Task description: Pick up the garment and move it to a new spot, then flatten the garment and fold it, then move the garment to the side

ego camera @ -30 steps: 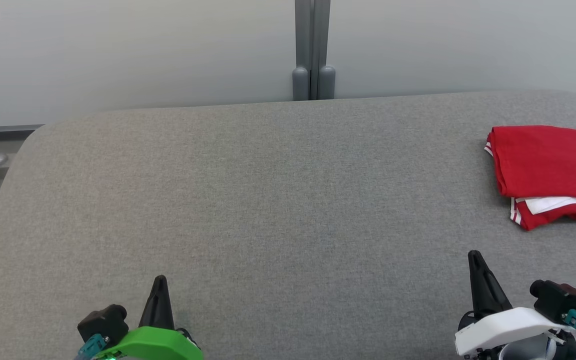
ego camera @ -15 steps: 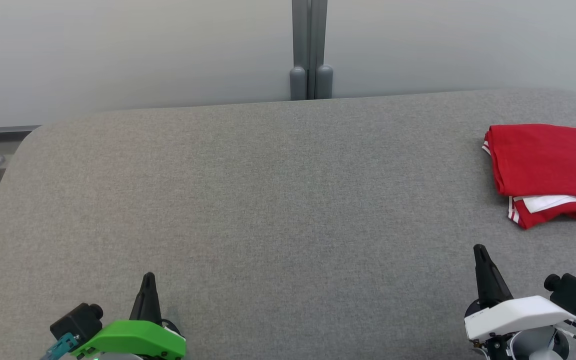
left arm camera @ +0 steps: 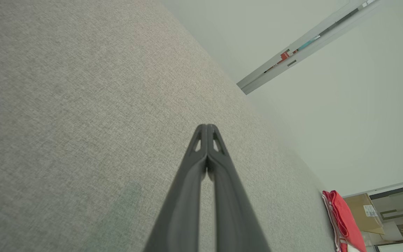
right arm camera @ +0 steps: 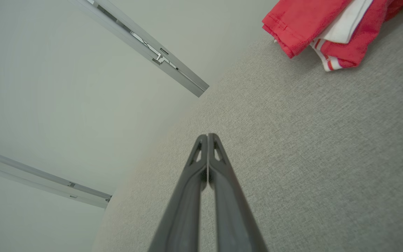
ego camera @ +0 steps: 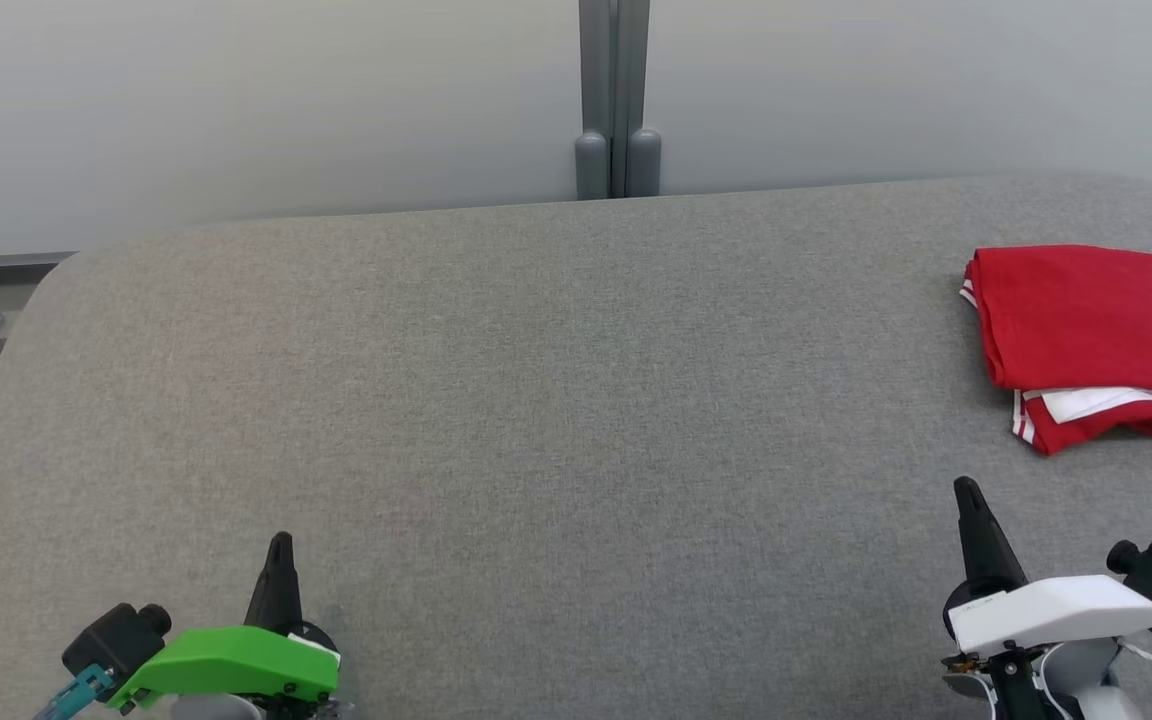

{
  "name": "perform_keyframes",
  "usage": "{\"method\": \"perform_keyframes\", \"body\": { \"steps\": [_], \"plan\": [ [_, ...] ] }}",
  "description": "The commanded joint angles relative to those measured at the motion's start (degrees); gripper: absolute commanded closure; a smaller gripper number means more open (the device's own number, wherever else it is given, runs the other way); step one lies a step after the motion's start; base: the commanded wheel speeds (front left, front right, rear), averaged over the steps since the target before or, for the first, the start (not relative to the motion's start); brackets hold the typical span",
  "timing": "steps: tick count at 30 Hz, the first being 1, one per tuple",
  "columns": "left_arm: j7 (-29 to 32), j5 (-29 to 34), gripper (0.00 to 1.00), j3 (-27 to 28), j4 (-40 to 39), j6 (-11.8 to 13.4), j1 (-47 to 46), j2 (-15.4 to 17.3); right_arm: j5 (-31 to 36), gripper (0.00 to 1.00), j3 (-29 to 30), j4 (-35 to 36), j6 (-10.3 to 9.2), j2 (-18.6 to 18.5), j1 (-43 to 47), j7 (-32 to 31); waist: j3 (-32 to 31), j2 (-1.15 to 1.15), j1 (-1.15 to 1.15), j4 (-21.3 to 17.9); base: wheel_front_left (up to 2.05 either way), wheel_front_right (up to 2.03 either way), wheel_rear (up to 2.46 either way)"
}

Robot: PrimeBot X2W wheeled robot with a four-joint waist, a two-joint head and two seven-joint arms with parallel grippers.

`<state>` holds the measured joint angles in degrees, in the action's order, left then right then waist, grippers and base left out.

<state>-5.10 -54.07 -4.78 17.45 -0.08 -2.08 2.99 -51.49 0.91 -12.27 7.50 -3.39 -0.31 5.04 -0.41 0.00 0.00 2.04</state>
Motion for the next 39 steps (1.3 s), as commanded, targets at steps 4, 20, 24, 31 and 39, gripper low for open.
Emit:
{"method": "perform_keyframes", "body": {
  "steps": [4, 20, 24, 31, 39],
  "plan": [
    [0.9, -3.6, 1.00, 1.2, -1.0, -0.9, -2.0, 0.4, -4.0, 1.00, 0.4, 0.4, 0.00, -0.5, -1.7, -0.8, 0.0, 0.00, 0.00, -0.1, 0.00, 0.00, 0.00],
    [3.6, -13.0, 1.00, 3.8, -1.7, -2.7, -2.7, 0.4, -14.1, 1.00, 1.4, -0.2, 0.00, -0.5, -2.9, -3.4, 0.1, 0.00, 0.00, -0.5, 0.00, 0.00, 0.00],
    [4.2, -15.0, 1.00, 4.3, -1.9, -3.2, -2.9, 0.4, -16.3, 1.00, 1.6, -0.3, 0.00, -0.6, -3.1, -3.9, 0.2, 0.00, 0.00, -0.6, 0.00, 0.00, 0.00],
    [5.3, -18.5, 1.00, 5.3, -2.1, -3.8, -3.1, 0.4, -20.1, 1.00, 2.0, -0.5, -0.01, -0.6, -3.6, -5.0, 0.2, 0.00, 0.00, -0.8, 0.00, 0.00, 0.00],
    [6.4, -22.1, 1.00, 6.3, -2.3, -4.5, -3.4, 0.4, -24.0, 1.00, 2.5, -0.7, -0.01, -0.5, -4.1, -5.9, 0.3, 0.00, 0.00, -1.0, 0.00, 0.00, 0.00]
  ]
}}
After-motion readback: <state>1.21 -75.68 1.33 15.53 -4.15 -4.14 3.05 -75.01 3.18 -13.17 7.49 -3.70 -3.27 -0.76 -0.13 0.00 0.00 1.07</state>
